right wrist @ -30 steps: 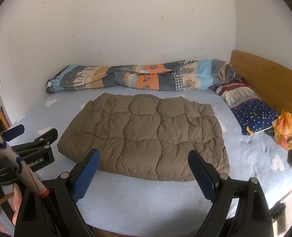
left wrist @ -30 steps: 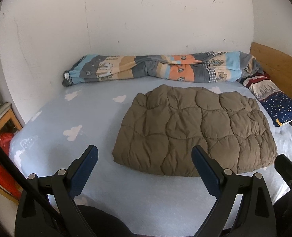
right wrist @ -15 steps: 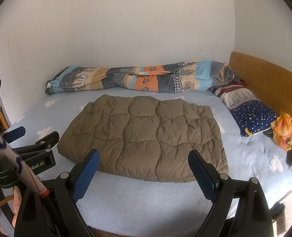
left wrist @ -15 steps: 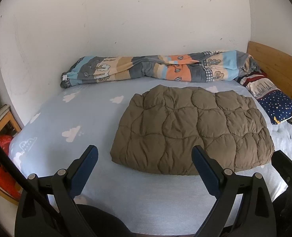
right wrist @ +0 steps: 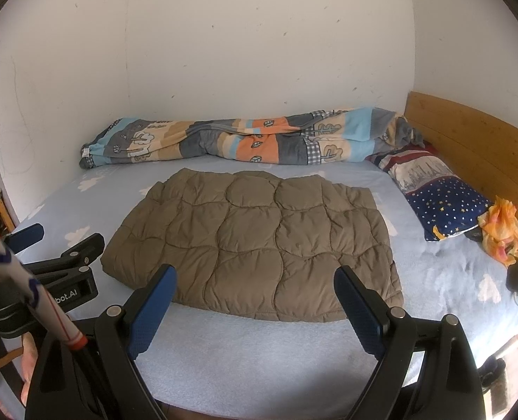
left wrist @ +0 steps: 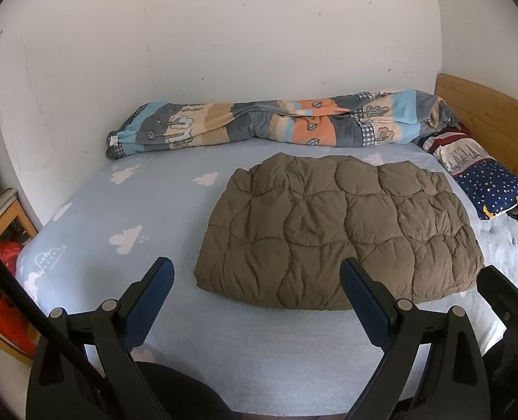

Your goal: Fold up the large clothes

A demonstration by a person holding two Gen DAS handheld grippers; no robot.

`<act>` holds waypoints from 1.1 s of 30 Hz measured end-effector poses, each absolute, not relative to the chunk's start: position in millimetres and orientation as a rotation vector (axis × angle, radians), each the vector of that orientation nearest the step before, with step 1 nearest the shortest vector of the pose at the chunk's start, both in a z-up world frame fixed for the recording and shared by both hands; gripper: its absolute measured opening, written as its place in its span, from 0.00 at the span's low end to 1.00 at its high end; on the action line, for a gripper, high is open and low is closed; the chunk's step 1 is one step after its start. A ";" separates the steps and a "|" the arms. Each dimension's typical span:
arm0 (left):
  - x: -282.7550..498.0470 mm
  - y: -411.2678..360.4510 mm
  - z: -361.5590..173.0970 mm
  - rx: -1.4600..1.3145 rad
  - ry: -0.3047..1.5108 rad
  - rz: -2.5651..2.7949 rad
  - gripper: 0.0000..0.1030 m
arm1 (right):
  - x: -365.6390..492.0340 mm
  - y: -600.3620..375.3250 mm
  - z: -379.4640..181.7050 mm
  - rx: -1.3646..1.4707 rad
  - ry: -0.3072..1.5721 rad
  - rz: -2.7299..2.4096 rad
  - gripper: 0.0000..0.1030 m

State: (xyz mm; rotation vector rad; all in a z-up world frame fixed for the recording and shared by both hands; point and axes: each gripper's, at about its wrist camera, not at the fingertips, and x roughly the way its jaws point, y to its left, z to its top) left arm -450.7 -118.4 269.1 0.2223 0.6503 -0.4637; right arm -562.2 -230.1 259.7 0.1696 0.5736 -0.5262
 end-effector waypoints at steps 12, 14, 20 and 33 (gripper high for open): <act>-454.6 -115.5 275.9 0.211 0.644 -0.485 0.92 | -567.5 -227.6 264.3 0.171 0.570 -0.545 0.91; -455.6 -114.1 277.9 0.208 0.638 -0.487 0.92 | -568.8 -227.2 265.3 0.170 0.569 -0.549 0.91; -458.6 -108.4 284.8 0.192 0.626 -0.496 0.92 | -571.7 -221.2 272.3 0.160 0.564 -0.558 0.91; -470.5 -89.6 305.3 0.146 0.551 -0.493 0.92 | -571.7 -203.4 287.9 0.143 0.553 -0.567 0.91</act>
